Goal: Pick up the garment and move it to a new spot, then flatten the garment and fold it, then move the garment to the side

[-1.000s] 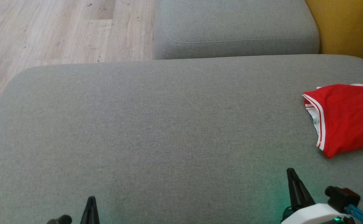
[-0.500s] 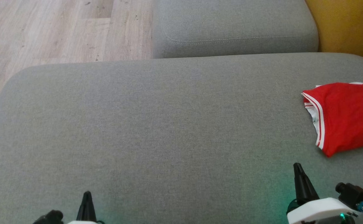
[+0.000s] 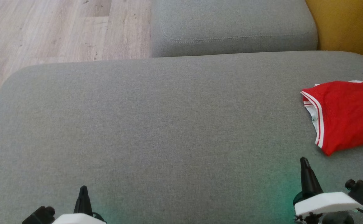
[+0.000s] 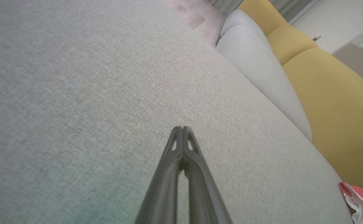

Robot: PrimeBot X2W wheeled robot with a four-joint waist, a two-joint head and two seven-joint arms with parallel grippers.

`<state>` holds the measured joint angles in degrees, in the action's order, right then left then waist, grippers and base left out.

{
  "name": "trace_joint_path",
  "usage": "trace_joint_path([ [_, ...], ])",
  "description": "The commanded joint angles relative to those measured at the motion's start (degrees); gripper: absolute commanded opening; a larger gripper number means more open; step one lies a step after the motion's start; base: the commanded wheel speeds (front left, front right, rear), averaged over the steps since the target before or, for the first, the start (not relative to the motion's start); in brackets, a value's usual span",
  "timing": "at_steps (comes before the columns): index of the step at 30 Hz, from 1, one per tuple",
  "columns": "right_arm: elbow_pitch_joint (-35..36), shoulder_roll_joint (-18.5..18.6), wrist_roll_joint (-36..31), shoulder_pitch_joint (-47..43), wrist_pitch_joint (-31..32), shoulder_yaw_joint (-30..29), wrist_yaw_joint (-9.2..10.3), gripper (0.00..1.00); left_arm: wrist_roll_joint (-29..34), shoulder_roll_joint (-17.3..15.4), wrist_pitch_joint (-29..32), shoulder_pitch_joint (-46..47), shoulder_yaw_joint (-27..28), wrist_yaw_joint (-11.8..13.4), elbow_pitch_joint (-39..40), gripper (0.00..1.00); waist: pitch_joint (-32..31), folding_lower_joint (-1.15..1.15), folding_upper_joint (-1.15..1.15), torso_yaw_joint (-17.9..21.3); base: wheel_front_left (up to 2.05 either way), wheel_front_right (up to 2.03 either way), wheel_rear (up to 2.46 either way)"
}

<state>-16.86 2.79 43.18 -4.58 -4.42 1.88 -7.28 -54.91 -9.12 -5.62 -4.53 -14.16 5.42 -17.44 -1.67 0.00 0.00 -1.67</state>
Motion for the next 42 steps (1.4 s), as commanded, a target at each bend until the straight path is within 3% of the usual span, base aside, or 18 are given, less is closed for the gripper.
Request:
trace_joint_path([
  [1,2.1,1.1,1.5,3.3,0.3,0.2,-0.08,0.0,-1.0,0.0,0.1,2.9,2.0,-0.6,1.8,0.0,0.0,0.0,0.0,0.0,0.0,0.0,0.0],
  [42,2.6,1.4,28.4,7.3,5.2,-3.4,-0.15,0.0,-21.0,3.3,6.5,7.1,12.0,-7.3,2.7,0.0,1.0,0.0,0.0,0.9,0.0,0.0,0.0],
])
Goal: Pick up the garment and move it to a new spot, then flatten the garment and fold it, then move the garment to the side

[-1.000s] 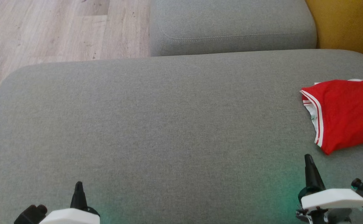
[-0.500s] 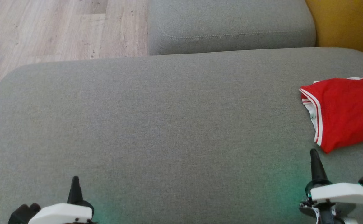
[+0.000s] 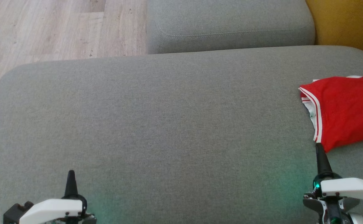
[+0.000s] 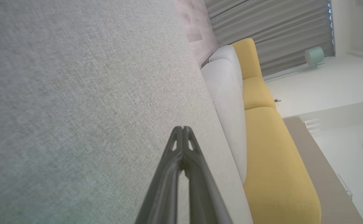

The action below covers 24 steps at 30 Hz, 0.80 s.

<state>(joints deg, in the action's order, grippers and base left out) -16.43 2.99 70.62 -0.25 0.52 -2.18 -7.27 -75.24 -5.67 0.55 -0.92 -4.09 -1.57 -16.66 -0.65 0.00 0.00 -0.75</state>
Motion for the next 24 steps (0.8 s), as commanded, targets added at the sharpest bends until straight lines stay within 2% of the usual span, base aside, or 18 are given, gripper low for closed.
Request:
trace_joint_path([
  [1,2.2,1.2,1.7,3.0,0.4,0.6,-0.17,0.0,-1.1,-0.1,0.5,3.6,2.2,-0.5,1.9,0.0,0.0,0.0,0.0,0.0,0.0,0.0,0.0],
  [24,2.4,1.2,16.6,5.3,3.3,-1.6,-0.2,0.0,-12.3,1.8,4.2,6.1,7.9,-4.3,2.4,0.0,0.6,0.0,0.0,0.5,0.0,0.0,0.0],
])
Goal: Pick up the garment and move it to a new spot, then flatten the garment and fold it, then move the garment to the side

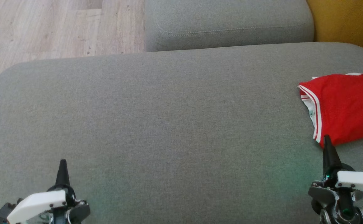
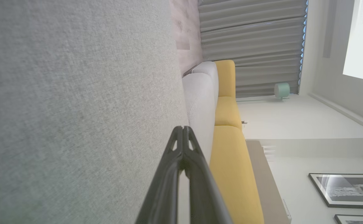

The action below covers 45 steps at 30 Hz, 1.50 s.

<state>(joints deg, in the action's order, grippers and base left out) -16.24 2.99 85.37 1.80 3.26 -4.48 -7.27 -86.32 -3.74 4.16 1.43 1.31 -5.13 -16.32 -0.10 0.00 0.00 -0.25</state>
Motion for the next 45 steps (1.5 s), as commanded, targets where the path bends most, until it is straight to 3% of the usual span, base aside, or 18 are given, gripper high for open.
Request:
trace_joint_path([
  [1,2.2,1.2,2.5,3.3,0.7,0.6,-0.21,0.0,-1.7,-0.1,0.7,3.8,2.8,-0.9,2.1,0.0,0.1,0.0,0.0,0.1,0.0,0.0,0.0],
  [10,2.3,1.1,8.2,4.2,1.8,-0.3,-0.22,0.0,-6.0,0.7,2.1,4.7,5.0,-2.4,2.3,0.0,0.3,0.0,0.0,0.2,0.0,0.0,0.0],
  [45,2.3,0.7,7.7,4.3,2.4,-1.0,-0.22,0.0,-5.9,0.7,2.2,4.8,5.1,-2.4,2.3,0.0,0.3,0.0,0.0,0.2,0.0,0.0,0.0],
])
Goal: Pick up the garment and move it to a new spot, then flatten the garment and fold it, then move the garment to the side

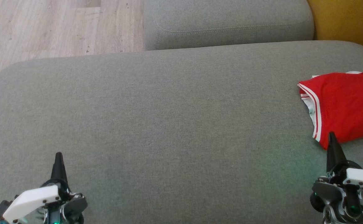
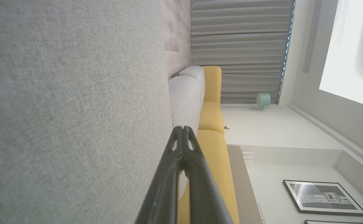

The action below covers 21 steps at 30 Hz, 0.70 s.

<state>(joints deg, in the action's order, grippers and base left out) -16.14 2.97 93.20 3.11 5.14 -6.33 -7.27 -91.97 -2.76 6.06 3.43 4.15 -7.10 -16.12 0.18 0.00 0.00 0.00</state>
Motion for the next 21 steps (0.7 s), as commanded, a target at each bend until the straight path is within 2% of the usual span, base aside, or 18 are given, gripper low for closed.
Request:
trace_joint_path([
  [1,2.2,0.7,-0.1,3.0,0.5,0.9,-0.22,0.0,-0.3,-0.2,0.3,2.8,2.3,-0.4,2.1,0.0,0.0,0.0,0.0,0.0,0.0,0.0,0.0],
  [21,2.2,0.5,-0.4,3.0,0.7,0.6,-0.22,0.0,-0.2,-0.2,0.4,2.8,2.3,-0.4,2.1,0.0,0.0,0.0,0.0,0.0,0.0,0.0,0.0],
])
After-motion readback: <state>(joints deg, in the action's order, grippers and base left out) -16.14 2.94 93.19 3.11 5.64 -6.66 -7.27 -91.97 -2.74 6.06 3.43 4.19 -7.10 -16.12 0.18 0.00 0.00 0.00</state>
